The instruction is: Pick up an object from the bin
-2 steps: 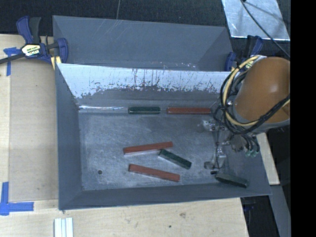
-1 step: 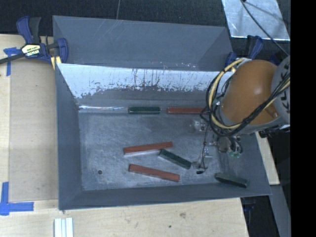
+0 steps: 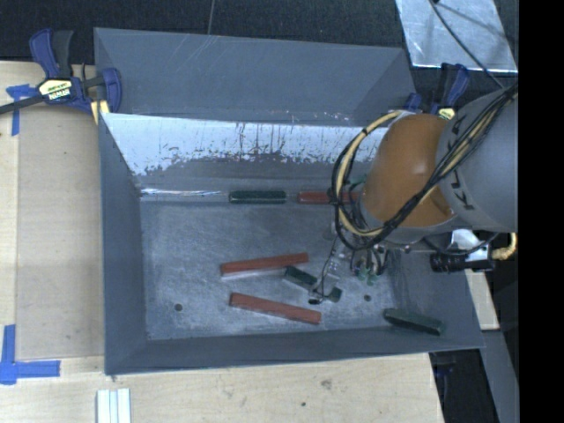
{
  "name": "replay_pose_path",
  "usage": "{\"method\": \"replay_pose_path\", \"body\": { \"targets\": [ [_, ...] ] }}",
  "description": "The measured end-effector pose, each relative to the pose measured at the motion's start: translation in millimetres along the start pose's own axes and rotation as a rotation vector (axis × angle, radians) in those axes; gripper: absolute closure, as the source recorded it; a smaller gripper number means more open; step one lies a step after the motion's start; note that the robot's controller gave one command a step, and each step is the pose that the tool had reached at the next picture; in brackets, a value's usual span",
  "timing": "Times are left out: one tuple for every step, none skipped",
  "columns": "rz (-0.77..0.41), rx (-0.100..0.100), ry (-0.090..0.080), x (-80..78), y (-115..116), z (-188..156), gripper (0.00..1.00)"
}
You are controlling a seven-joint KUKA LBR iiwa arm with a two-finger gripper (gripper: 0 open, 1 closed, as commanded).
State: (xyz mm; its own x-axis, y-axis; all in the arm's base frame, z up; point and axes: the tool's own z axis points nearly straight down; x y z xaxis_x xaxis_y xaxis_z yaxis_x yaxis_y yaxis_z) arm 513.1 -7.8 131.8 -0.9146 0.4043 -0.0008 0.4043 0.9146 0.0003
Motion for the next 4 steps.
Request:
{"method": "replay_pose_path", "body": {
  "targets": [
    [-0.127, 0.000, -0.001, -19.2, 7, 64, 0.00],
    [0.152, -0.002, -0.005, 7.5, -9, 61, 1.00],
    [0.152, -0.002, -0.005, 7.5, -9, 61, 1.00],
    [0.151, 0.001, 0.000, 8.8, -10, 57, 1.00]
  ]
}}
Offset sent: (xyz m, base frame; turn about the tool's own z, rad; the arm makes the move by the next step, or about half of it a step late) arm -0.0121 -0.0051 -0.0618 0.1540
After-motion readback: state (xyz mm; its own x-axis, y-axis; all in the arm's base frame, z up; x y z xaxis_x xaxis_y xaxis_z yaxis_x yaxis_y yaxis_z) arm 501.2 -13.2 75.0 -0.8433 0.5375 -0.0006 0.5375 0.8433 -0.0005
